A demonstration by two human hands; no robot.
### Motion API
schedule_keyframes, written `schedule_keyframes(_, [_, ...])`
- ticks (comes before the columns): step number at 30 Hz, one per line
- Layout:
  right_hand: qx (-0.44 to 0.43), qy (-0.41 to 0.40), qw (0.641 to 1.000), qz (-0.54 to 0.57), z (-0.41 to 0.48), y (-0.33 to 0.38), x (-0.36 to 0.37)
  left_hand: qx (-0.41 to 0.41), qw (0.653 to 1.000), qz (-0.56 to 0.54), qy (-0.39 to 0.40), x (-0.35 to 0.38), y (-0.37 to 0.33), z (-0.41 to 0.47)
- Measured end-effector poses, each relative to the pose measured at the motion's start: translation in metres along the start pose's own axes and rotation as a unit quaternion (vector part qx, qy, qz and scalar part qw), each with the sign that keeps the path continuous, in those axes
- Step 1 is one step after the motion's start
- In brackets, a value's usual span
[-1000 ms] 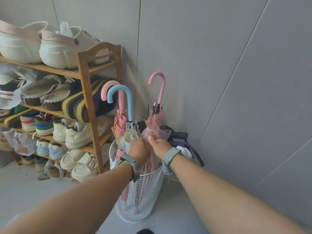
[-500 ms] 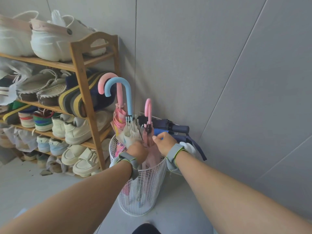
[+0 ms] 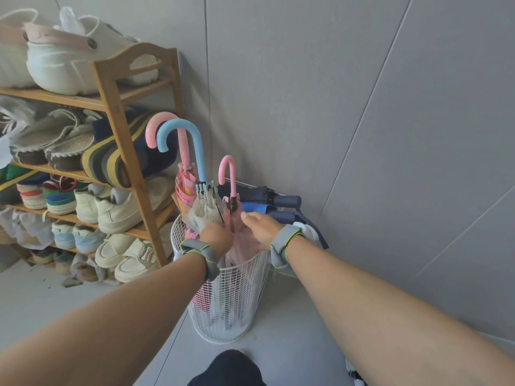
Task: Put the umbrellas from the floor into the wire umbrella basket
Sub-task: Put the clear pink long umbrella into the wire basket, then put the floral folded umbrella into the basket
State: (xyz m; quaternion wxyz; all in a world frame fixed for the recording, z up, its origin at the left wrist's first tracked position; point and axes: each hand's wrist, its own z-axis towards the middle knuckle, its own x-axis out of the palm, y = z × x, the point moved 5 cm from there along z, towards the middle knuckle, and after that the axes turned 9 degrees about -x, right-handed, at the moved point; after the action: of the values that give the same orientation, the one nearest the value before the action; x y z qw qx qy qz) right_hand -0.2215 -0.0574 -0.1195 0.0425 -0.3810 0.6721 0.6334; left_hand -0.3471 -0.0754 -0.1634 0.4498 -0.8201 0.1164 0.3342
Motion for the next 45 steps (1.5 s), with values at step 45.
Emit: schedule_keyframes(45, [0.338,-0.020,0.938,-0.072,-0.166,-0.479,-0.115,-0.148,0.905,0.102,0.387,0.400,0.030,-0.067])
